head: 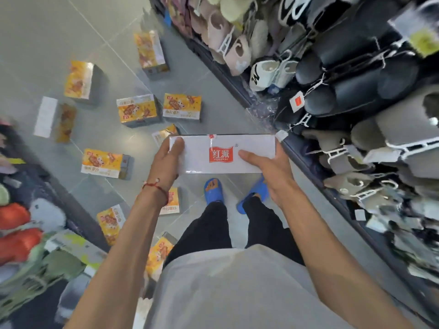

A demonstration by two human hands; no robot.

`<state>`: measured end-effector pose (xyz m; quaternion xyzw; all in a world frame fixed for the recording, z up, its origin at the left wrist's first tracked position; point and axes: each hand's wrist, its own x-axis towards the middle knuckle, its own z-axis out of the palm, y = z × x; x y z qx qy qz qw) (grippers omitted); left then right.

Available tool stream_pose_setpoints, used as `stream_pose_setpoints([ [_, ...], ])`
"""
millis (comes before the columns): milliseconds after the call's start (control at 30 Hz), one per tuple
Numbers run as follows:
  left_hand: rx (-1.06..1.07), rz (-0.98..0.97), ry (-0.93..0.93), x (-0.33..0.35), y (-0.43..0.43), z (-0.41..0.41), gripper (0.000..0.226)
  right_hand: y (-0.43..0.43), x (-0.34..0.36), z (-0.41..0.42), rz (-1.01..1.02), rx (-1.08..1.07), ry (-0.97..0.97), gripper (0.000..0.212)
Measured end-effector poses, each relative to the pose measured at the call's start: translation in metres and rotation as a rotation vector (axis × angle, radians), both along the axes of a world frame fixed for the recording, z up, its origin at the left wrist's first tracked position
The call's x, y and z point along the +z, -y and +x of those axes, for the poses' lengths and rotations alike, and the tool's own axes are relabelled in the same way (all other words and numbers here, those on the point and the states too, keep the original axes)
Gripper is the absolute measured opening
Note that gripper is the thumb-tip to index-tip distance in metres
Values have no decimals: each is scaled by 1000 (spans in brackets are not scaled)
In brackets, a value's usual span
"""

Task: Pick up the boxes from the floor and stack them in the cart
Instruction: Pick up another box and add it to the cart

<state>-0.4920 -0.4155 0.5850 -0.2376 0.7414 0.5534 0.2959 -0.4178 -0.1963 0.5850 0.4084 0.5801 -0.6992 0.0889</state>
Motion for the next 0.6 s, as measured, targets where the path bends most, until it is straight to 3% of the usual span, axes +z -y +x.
stream_pose_setpoints([
  [333,-396,-88,-41,19,-69,70,55,-21,25,151,-16,-415,-37,59],
  [467,-481,-45,-66,27,-107,122,23,-31,36,226,5,-546,-50,58],
  [600,-581,-31,-63,29,-138,184,16,-37,49,307,36,-670,-75,54],
])
